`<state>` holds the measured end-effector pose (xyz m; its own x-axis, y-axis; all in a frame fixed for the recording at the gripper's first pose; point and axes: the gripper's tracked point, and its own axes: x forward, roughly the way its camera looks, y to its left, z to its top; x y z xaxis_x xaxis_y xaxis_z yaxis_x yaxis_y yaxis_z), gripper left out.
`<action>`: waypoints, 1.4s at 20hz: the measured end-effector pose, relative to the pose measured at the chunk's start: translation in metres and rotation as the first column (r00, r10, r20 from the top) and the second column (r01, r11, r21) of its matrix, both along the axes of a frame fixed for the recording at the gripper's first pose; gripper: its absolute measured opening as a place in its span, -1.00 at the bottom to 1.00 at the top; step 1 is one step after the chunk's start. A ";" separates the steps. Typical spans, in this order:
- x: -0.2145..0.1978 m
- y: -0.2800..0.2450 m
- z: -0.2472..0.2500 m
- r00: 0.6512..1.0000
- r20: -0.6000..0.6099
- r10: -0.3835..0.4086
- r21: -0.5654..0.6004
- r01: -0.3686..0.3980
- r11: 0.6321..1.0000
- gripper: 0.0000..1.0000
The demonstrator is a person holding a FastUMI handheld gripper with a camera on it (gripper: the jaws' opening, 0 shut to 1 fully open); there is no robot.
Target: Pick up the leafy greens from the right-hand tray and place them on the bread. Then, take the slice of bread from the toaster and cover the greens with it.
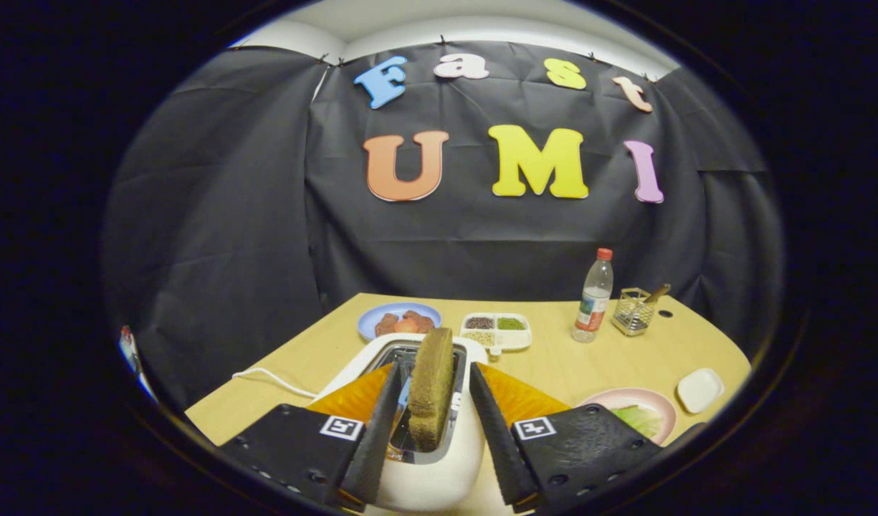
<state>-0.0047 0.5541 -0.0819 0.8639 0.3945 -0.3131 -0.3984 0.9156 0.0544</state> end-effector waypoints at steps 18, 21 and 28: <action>-0.015 -0.026 0.106 0.996 0.069 0.048 0.265 -0.064 0.962 -0.77; -0.020 -0.051 0.132 0.992 0.120 0.027 0.291 -0.061 0.955 -0.78; -0.012 -0.133 0.129 0.982 0.175 -0.069 0.255 0.023 0.967 -0.77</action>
